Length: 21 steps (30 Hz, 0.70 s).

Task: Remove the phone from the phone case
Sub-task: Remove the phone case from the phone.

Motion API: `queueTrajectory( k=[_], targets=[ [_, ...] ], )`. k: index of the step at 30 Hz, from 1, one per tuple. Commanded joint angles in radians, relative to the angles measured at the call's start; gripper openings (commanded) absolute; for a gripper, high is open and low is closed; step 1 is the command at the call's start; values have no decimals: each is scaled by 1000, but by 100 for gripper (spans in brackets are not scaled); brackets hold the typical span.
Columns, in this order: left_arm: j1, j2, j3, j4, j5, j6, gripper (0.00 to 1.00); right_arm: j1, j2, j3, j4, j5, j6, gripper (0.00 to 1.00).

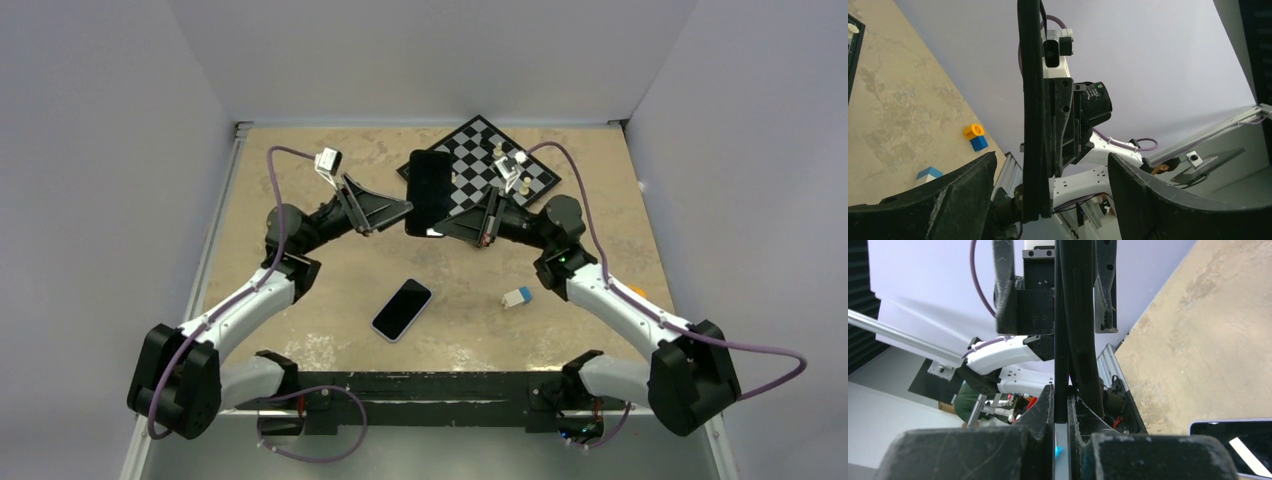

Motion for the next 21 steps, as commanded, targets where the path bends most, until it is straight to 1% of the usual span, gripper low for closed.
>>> queueTrajectory(
  k=[1, 5, 7, 10, 11, 14, 16, 18, 19, 21],
  targets=[
    [8, -65, -30, -17, 57, 153, 81, -17, -73, 35, 94, -65, 11, 0],
    [8, -104, -40, -42, 102, 256, 59, -24, -81, 41, 94, -88, 27, 0],
    [8, -126, -34, -89, 133, 324, 54, -27, -86, 40, 97, -100, 33, 0],
    [7, -166, -32, -152, 162, 409, 54, -27, -98, 35, 96, -103, 39, 0],
    [7, -177, -33, -158, 174, 425, 57, -27, -99, 34, 101, -104, 45, 0],
    [5, -200, -34, -169, 211, 460, 74, -27, -97, 24, 130, -107, 74, 0],
    [2, -210, -31, -192, 234, 487, 78, -26, -93, 15, 164, -105, 100, 0],
    [-1, -220, -24, -234, 237, 520, 78, -27, -88, 6, 196, -102, 131, 0],
    [-6, -223, -25, -239, 235, 532, 75, -26, -86, 4, 209, -101, 138, 0],
    [-16, -223, -26, -252, 224, 550, 65, -26, -87, 2, 204, -99, 139, 0]
  ],
)
